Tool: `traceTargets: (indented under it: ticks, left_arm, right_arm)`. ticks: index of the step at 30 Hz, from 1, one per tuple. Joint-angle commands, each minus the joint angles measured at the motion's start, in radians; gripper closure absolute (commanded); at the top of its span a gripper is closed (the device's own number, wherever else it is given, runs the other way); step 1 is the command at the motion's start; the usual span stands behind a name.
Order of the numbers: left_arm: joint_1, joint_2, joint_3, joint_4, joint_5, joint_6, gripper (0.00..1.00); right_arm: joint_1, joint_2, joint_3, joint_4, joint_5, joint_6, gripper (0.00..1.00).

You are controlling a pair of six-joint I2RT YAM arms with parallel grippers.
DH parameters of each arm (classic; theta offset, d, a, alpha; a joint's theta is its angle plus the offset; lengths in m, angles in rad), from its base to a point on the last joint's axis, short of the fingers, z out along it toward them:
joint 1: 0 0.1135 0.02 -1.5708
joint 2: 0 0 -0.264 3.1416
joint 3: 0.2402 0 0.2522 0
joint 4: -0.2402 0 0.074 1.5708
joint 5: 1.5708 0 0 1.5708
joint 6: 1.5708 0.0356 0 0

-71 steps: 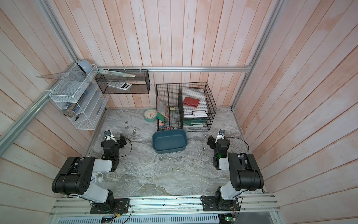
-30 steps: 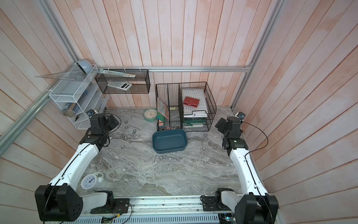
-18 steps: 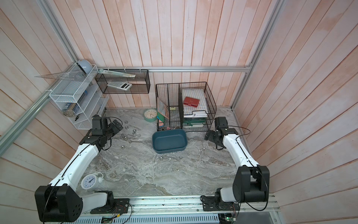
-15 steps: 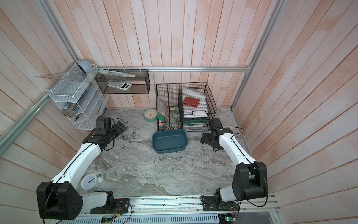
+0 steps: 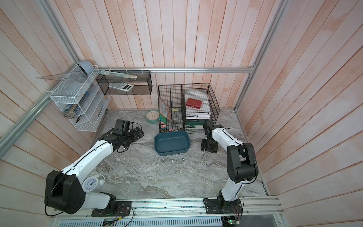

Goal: Put the nuts on the desktop into the storage box
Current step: Pick up the nut from the center of the board.

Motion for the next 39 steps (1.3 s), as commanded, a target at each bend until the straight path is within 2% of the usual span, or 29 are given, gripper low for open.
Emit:
traceTargets:
  ticks: [1, 7, 10, 13, 20, 28, 34, 36, 39]
  left_arm:
    - [0.007, -0.022, -0.025, 0.054, 0.041, -0.064, 0.00]
    - [0.017, -0.013, -0.037, 0.052, 0.106, -0.083, 0.00]
    - [0.018, -0.031, -0.072, 0.095, 0.121, -0.093, 0.00]
    - [0.017, -0.065, -0.108, 0.127, 0.086, -0.102, 0.00]
    - [0.016, -0.075, -0.089, 0.062, 0.011, -0.082, 0.00]
    - [0.016, -0.113, -0.136, 0.079, -0.054, -0.132, 0.00]
    - [0.020, -0.072, -0.074, -0.006, -0.057, -0.140, 0.00]
    - [0.024, -0.075, -0.078, 0.005, -0.041, -0.140, 0.00]
    - [0.044, -0.099, -0.114, 0.046, -0.027, -0.171, 0.00]
  right_arm:
    - [-0.004, 0.012, 0.019, -0.013, -0.013, 0.005, 0.48]
    - [-0.032, 0.071, 0.039, 0.008, -0.004, 0.010, 0.54]
    - [-0.044, 0.088, 0.046, 0.029, -0.017, 0.011, 0.54]
    - [-0.044, 0.105, 0.065, 0.039, -0.024, 0.014, 0.54]
    - [-0.045, 0.141, 0.078, 0.054, -0.029, 0.024, 0.55]
    - [-0.044, 0.146, 0.057, 0.060, -0.027, 0.045, 0.61]
    - [-0.044, 0.141, 0.037, 0.071, -0.028, 0.057, 0.70]
    - [-0.043, 0.138, 0.038, 0.068, -0.027, 0.057, 0.75]
    - [-0.043, 0.117, 0.033, 0.065, -0.024, 0.057, 0.76]
